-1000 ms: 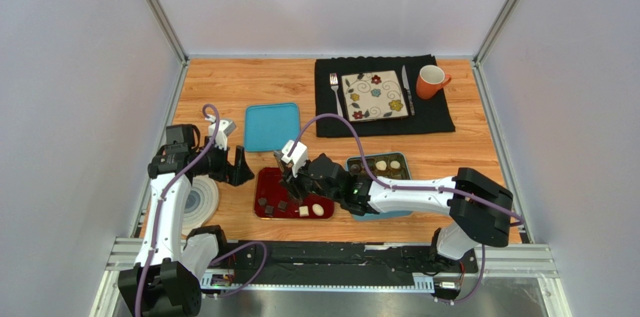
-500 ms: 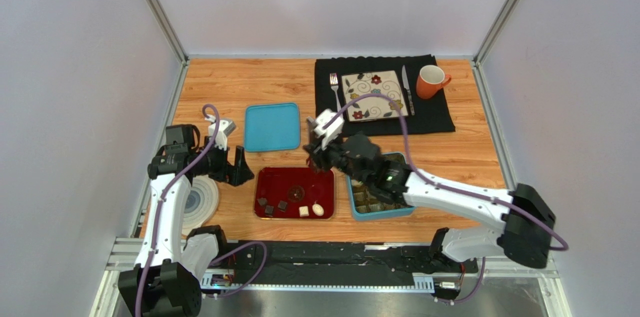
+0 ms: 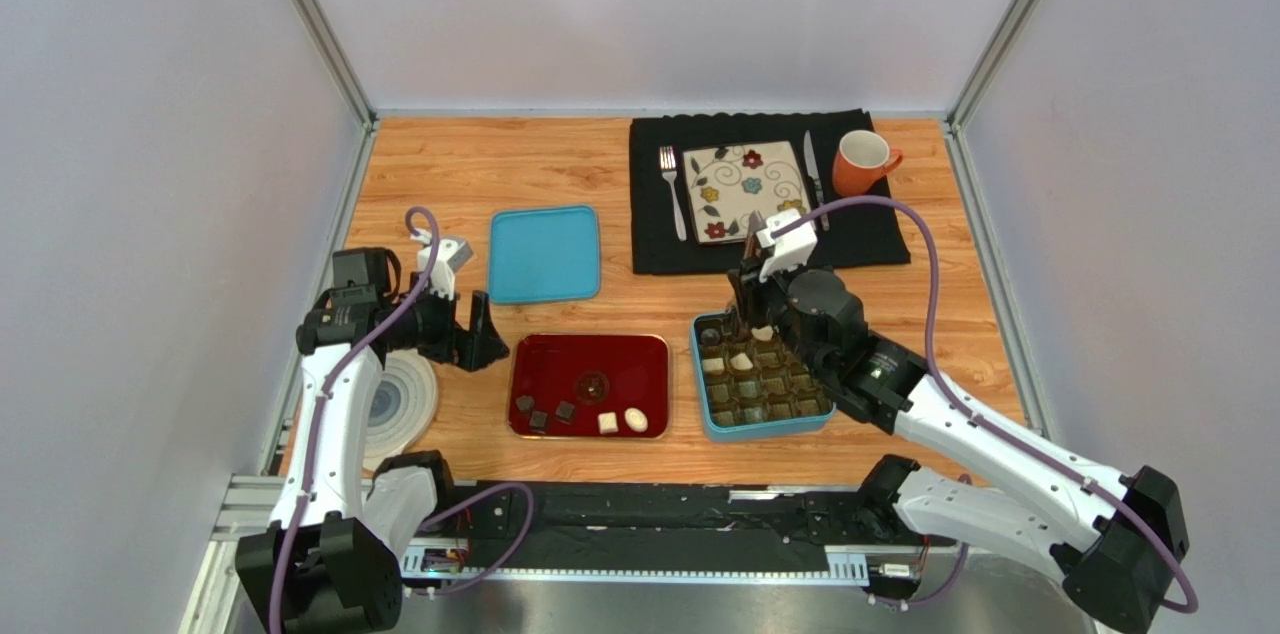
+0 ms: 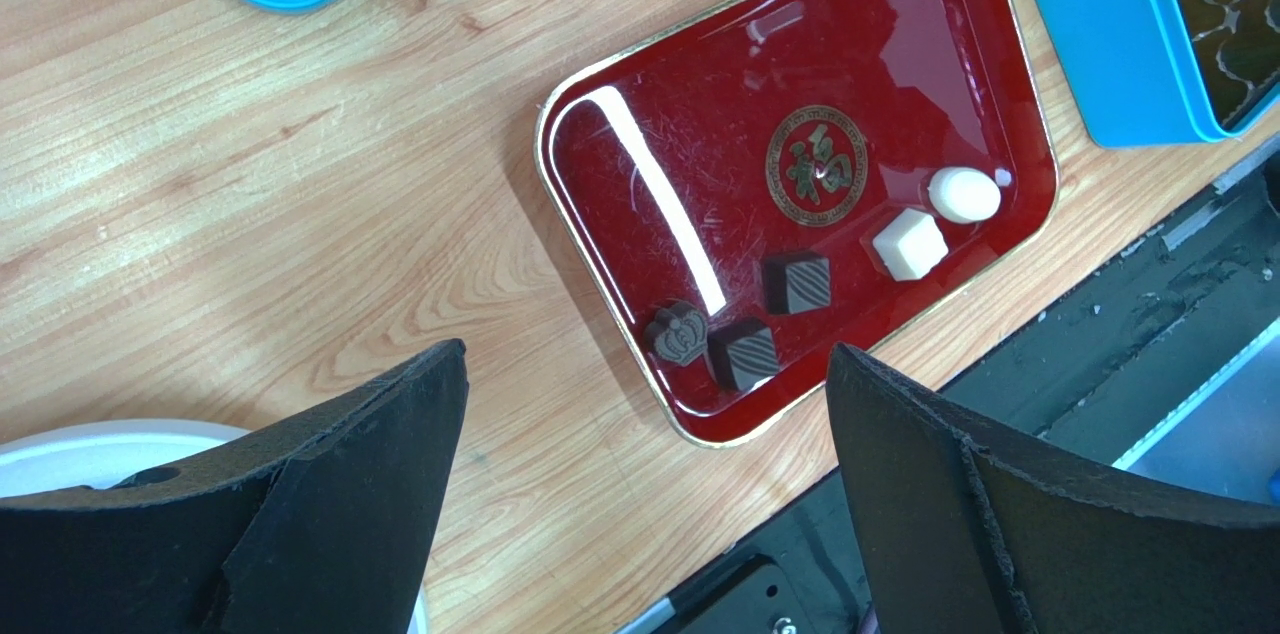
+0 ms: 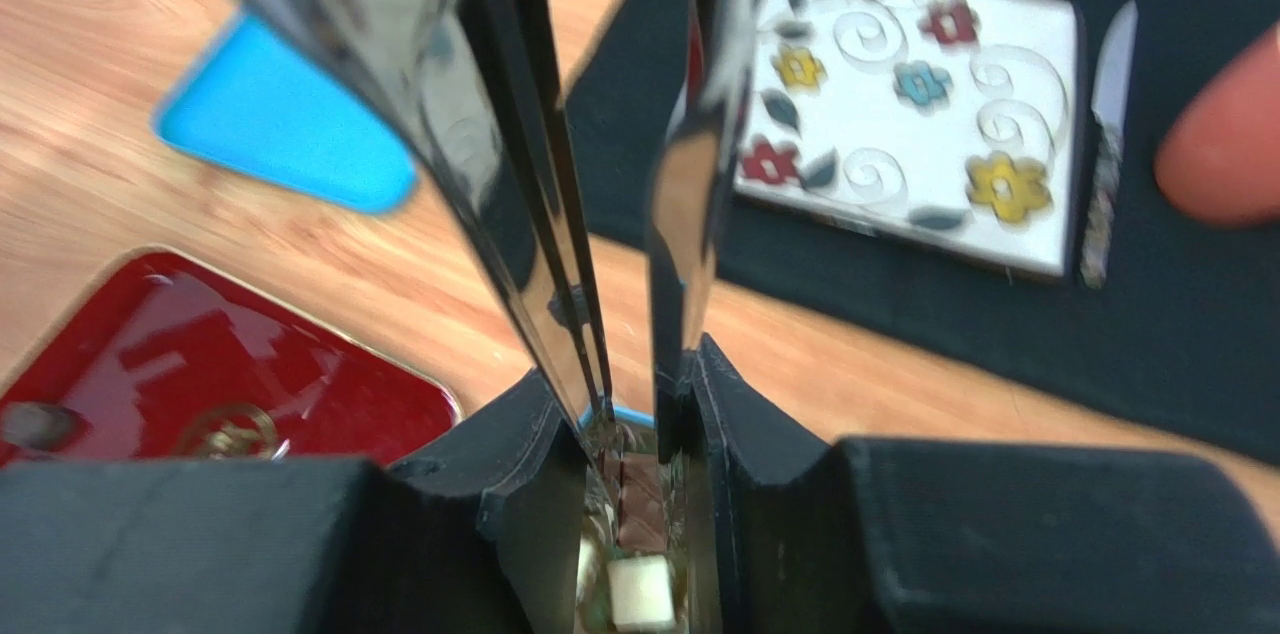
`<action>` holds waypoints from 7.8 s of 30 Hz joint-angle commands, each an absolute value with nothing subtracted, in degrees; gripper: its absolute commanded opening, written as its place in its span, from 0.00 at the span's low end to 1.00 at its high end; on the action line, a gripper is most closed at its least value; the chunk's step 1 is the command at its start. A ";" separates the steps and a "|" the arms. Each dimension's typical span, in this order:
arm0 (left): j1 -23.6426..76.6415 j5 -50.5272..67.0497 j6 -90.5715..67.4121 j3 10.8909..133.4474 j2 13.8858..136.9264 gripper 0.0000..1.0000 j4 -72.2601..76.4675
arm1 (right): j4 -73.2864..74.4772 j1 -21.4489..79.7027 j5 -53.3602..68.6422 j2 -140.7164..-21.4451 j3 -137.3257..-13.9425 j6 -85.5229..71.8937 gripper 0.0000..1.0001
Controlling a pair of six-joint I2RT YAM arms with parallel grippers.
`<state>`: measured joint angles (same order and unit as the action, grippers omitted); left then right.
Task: Pack the chocolate
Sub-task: Place the fake chocolate in the packing box, then pick up the fake chocolate from the plate, then place the fake chocolate in the packing box, then pick up the fake chocolate from the plate.
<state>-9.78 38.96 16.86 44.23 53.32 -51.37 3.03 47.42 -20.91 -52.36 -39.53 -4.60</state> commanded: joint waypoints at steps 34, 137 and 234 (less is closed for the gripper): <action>-9.67 40.34 18.28 44.65 53.35 0.98 -51.06 | 12.22 46.85 -29.80 -41.49 -34.98 -12.22 0.41; -9.76 36.65 20.30 47.02 53.88 0.99 -52.83 | -2.31 57.59 -25.48 -62.97 -49.93 -6.33 0.10; -9.76 35.95 18.19 47.90 56.51 0.99 -51.51 | -10.63 72.24 -22.95 -65.80 -53.60 -7.56 0.15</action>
<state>-9.78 36.67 18.76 45.50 56.51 -52.88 0.67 70.11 -29.87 -59.33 -48.58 -8.05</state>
